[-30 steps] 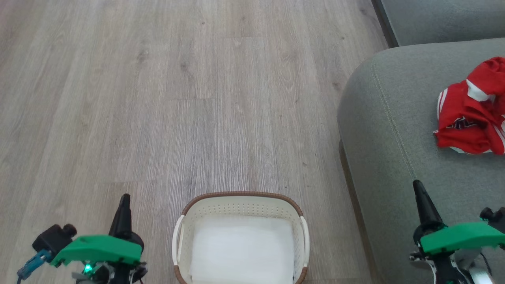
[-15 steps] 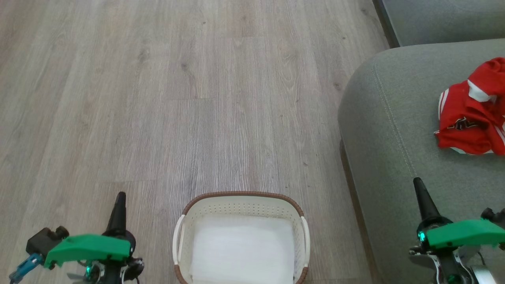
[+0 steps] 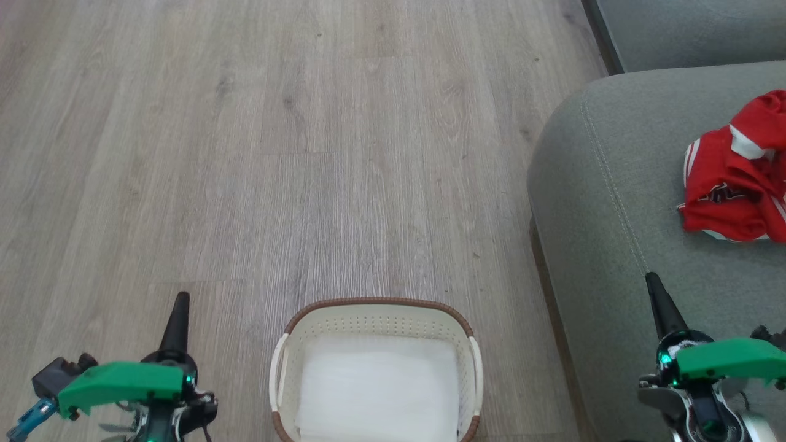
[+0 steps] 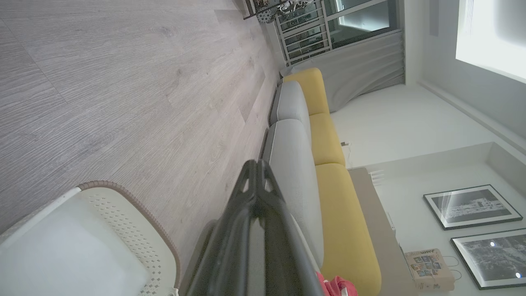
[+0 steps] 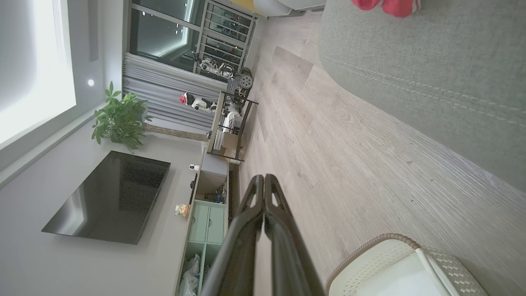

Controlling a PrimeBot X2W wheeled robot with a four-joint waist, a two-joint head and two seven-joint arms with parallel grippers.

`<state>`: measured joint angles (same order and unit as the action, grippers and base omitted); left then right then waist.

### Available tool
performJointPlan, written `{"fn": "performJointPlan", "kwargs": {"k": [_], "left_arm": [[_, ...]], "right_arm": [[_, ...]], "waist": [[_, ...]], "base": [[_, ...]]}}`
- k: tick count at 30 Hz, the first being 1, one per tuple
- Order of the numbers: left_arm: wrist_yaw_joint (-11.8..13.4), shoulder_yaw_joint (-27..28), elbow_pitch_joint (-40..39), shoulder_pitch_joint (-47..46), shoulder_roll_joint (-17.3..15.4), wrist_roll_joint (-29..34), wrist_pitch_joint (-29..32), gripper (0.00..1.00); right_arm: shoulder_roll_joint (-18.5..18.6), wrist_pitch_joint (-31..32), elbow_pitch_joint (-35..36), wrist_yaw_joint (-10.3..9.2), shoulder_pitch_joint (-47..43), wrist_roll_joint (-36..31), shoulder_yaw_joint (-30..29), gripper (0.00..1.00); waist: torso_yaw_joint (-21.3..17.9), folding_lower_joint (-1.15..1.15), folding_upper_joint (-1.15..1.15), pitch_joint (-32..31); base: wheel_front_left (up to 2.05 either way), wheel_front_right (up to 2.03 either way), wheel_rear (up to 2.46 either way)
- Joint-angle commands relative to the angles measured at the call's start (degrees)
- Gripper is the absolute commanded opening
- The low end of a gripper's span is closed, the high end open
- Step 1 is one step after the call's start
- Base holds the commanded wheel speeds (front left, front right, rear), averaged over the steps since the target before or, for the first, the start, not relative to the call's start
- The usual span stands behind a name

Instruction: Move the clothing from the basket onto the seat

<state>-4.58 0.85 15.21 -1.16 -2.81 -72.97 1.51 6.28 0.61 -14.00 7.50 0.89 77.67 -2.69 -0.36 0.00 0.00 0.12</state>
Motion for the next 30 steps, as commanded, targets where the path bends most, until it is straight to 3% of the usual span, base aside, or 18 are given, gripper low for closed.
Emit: {"fn": "performJointPlan", "kwargs": {"k": [1, 30], "left_arm": [[-0.6, 2.2, -1.5, -3.4, -0.2, -1.9, 0.5, 0.00], [-2.9, 5.6, -1.1, -5.0, -0.2, -19.3, 4.9, 0.00]], "right_arm": [[0.0, 0.7, 1.6, -0.01, 3.3, 1.6, 0.3, 0.00], [-2.8, 5.2, 0.0, -0.01, 5.2, 15.1, -3.0, 0.00]], "waist": [[0.0, 0.00, 0.00, 0.0], [0.4, 0.00, 0.00, 0.1]], "base": [[0.00, 0.00, 0.00], [0.00, 0.00, 0.00]]}}
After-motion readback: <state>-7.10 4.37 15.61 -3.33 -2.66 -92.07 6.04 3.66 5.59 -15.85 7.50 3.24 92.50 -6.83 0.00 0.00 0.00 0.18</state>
